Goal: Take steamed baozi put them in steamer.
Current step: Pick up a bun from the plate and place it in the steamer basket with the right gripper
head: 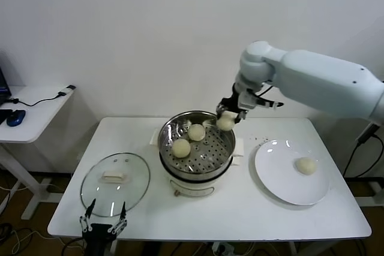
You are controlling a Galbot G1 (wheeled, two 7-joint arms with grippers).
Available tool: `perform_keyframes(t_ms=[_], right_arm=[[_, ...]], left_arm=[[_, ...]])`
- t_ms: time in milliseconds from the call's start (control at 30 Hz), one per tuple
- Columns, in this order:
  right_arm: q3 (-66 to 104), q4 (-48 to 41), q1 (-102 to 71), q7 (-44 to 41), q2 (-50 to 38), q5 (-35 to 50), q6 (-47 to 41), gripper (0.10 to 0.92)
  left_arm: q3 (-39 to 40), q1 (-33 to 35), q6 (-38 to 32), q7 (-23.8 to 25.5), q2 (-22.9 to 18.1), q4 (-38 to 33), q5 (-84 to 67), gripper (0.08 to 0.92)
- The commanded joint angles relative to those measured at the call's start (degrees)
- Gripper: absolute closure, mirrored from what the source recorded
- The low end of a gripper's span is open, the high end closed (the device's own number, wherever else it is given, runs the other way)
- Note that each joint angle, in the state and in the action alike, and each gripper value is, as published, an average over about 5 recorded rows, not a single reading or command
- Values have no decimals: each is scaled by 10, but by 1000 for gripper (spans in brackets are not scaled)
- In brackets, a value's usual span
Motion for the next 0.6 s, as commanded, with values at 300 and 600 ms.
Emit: perform_keyframes(t_ms=[300, 600], right_arm=[[-33, 16, -77, 8, 102, -28, 59, 423], [-36, -3, -94, 13, 122, -40, 73, 418]], left_arm=[[-4, -1, 2, -3, 1, 9, -9, 177], [-5, -6, 5, -1, 6, 13, -6, 177]])
